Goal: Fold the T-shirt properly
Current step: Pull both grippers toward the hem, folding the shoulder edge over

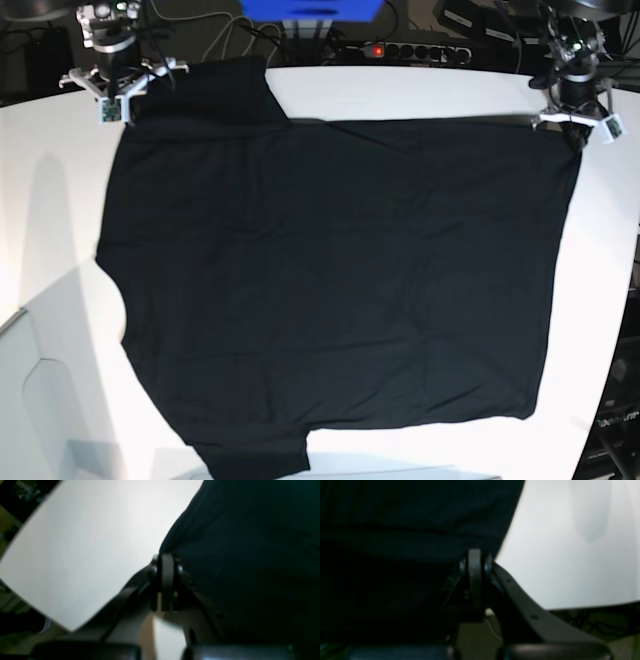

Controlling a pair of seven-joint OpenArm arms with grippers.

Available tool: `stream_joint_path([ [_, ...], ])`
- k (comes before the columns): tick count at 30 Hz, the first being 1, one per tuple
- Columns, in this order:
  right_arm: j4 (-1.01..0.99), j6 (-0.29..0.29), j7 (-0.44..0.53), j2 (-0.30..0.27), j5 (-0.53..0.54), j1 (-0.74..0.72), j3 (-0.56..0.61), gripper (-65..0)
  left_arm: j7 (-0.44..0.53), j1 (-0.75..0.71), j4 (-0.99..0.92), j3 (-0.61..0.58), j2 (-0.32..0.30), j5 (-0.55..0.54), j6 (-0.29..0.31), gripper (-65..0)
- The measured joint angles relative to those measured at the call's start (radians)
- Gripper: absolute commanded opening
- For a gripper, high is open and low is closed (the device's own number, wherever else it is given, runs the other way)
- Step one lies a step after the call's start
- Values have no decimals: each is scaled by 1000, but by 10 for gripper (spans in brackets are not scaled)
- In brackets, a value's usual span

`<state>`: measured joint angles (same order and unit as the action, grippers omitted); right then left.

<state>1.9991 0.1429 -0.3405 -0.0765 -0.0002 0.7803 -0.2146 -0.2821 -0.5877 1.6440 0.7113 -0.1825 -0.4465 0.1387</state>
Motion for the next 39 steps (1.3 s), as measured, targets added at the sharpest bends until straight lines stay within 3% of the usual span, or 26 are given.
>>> stream_joint_path([
  [4, 10, 0, 14, 0, 0, -16, 2, -650, -4, 13, 0, 1, 2, 0, 0, -650],
  [10, 11, 0, 117, 2, -1, -45, 2, -650, 1, 37, -2, 2, 2, 0, 0, -650],
  [21, 10, 3, 117, 3, -1, -270, 2, -650, -6, 136, -6, 3, 2, 1, -8, -650],
  [32, -9, 10, -132, -4, -6, -601, 79, -650, -7, 310, -9, 0, 2, 1, -8, -650],
  [37, -116, 11, -189, -3, -2, -740, 104, -650, -176, 444, -70, 7, 0, 27, -11, -650],
  [39, -154, 10, -189, -4, -6, -770, 103, -650, -194, 497, -82, 7, 0, 71, 1, -650],
])
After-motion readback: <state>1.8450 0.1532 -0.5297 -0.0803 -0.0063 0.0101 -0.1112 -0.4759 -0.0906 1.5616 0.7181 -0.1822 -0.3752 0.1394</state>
